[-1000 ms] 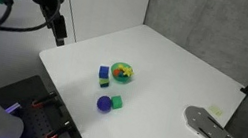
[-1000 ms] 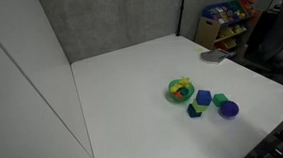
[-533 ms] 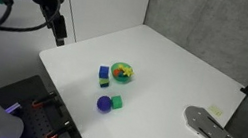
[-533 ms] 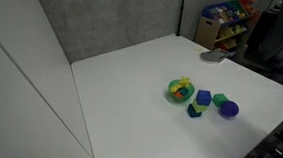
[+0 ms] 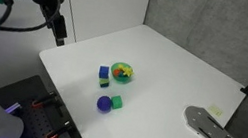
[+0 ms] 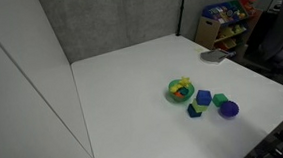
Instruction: Remove the yellow object from the green bowl and put it on the green cube on the table
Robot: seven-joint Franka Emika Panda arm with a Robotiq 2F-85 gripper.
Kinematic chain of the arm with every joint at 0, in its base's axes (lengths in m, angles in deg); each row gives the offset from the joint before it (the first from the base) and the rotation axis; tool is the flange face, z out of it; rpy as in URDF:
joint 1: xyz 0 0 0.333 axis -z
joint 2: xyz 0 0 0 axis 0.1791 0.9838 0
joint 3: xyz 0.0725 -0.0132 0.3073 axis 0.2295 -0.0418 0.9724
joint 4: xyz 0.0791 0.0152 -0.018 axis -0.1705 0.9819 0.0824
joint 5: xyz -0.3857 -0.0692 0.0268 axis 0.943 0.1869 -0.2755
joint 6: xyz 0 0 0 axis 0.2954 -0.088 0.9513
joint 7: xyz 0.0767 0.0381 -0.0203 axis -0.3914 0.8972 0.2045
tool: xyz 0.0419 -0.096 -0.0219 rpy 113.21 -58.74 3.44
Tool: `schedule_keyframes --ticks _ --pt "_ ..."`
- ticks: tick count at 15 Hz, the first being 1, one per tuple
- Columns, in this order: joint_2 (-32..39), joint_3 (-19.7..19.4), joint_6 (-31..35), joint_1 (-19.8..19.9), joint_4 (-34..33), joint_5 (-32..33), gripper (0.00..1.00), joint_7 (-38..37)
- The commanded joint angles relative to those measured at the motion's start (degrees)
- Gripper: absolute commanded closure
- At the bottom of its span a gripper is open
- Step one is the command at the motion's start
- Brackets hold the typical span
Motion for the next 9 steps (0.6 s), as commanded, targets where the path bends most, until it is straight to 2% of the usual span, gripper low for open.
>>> schedule_keyframes --ticks 1,3,9 --pt "0.1 0.5 -0.1 0.7 -0.1 -0.4 0.0 0.4" --pt "0.1 0.5 -0.1 0.7 -0.1 -0.4 0.0 0.4" --pt "11.9 1.1 7.6 0.2 -4.0 -0.9 0.0 -0.3"
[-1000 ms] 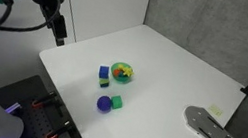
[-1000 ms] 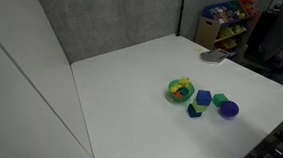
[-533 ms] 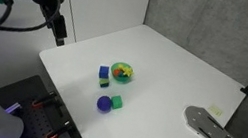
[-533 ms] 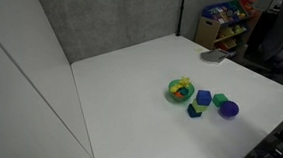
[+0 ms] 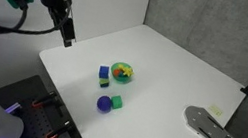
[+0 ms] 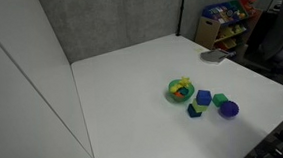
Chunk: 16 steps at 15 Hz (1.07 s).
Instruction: Remove the yellow object from the green bowl and put it on the green cube on the table
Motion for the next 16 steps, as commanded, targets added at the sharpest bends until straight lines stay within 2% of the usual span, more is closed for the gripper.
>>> schedule_keyframes --ticks 1,8,16 --pt "10.4 0.7 4.5 0.0 -4.6 -1.0 0.0 -0.1" --pt "31.1 0.9 12.1 -0.6 -15.8 -2.5 0.0 -0.6" --pt "50.0 3.9 20.8 -1.6 -28.5 -3.5 0.0 -7.0"
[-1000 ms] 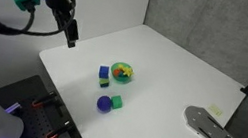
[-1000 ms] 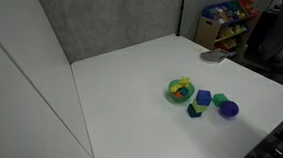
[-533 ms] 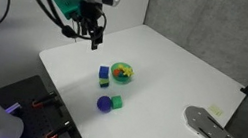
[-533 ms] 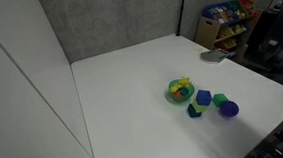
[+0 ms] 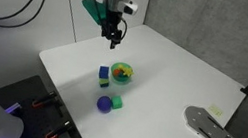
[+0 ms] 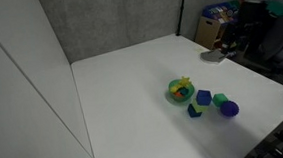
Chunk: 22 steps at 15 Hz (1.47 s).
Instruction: Remove the yellow object from the green bowl and put it on the green cube on the table
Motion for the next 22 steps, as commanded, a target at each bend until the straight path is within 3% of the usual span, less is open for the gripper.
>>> schedule_keyframes --ticks 1,8,15,22 --pt "8.4 1.1 3.0 -0.8 -7.1 -0.4 0.0 -4.3" --pt "23.2 0.7 10.8 -2.9 -16.9 2.5 0.0 -10.1" --pt "35.5 -2.8 17.5 -4.5 -23.3 8.2 0.0 -12.5" --pt "45.2 -4.3 19.6 -5.3 -29.4 8.4 0.0 -12.1"
